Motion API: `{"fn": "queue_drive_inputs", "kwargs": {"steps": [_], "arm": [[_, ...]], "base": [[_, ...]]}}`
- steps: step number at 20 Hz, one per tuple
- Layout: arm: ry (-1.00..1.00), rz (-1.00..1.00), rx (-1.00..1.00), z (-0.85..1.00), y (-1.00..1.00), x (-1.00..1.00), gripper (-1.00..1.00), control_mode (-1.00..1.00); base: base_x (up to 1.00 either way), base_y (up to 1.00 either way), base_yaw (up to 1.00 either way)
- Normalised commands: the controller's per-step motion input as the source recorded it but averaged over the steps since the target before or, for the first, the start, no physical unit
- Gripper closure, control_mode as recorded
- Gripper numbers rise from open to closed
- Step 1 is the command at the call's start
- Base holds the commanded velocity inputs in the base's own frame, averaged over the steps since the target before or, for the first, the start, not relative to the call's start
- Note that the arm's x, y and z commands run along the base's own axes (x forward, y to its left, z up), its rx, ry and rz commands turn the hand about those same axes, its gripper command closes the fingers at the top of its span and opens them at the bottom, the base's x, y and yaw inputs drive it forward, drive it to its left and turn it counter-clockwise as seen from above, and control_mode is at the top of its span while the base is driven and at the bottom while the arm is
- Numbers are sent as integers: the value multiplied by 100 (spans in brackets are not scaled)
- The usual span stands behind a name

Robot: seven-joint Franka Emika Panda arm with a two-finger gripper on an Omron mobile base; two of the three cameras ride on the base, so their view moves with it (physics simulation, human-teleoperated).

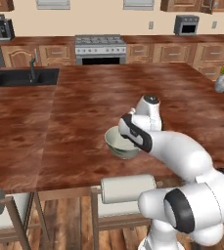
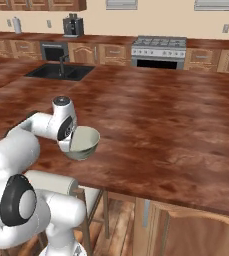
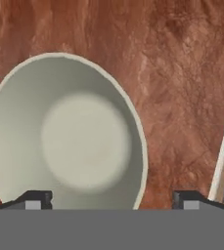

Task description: Pick up the bowls from the cabinet and place each bowl in front of a stool on the dining counter.

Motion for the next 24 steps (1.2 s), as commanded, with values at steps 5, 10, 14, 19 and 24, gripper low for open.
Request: {"fn": "queue_drive_inputs", "kwargs": {"steps": [5,10,14,19,24], "arm": [[-4,0,0,100,-16,-90,-100,-100],[-10,0,0,86,-20,-100,-100,-100],[-19,0,2,59,-26,-100,-100,-100],[-24,1,2,54,-7,-82,-100,-100],[-19,9,7,41,-1,-17,-100,-100]], "base": [[0,0,0],[0,0,0],[0,0,0],[0,0,0],[0,0,0]]}}
